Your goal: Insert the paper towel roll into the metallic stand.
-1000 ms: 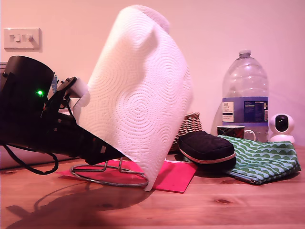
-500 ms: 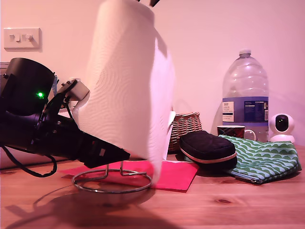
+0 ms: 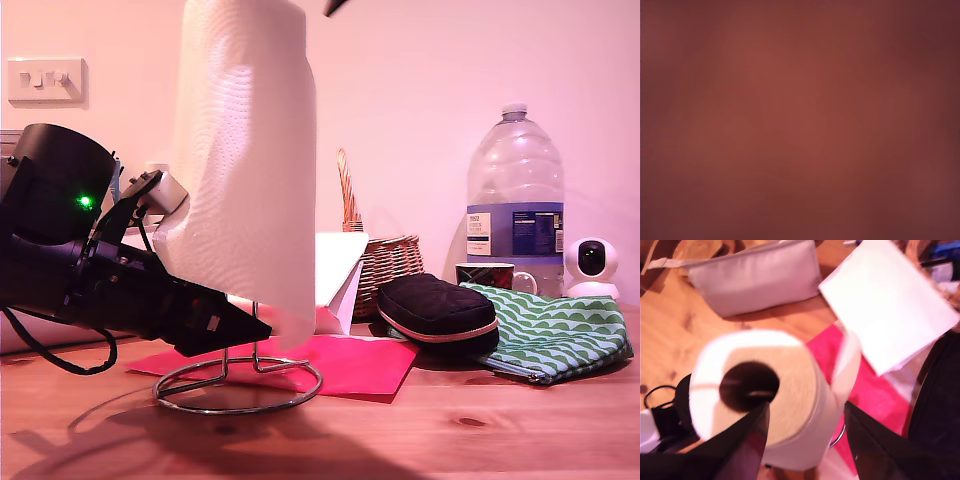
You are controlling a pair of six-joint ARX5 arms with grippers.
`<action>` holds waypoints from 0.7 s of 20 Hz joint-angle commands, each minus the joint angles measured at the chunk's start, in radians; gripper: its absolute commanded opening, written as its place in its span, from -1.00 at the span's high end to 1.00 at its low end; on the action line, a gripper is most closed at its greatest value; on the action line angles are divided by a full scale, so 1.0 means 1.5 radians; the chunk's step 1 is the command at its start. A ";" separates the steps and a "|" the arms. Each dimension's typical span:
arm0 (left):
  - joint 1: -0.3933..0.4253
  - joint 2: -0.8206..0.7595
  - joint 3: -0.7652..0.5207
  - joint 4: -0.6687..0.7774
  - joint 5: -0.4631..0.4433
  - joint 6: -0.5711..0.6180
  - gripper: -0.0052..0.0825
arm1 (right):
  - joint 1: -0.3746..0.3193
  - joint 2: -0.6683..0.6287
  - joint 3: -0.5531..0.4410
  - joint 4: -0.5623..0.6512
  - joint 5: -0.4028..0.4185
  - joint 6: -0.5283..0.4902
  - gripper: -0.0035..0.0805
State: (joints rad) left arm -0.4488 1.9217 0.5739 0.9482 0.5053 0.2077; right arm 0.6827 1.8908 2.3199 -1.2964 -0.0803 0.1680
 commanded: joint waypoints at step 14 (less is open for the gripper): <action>-0.002 0.033 -0.012 -0.019 -0.001 0.006 0.94 | 0.030 0.070 -0.003 -0.002 -0.010 0.010 -0.10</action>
State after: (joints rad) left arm -0.4480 1.9221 0.5739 0.9462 0.5049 0.2119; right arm 0.7120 1.9453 2.3287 -1.2770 -0.0944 0.1894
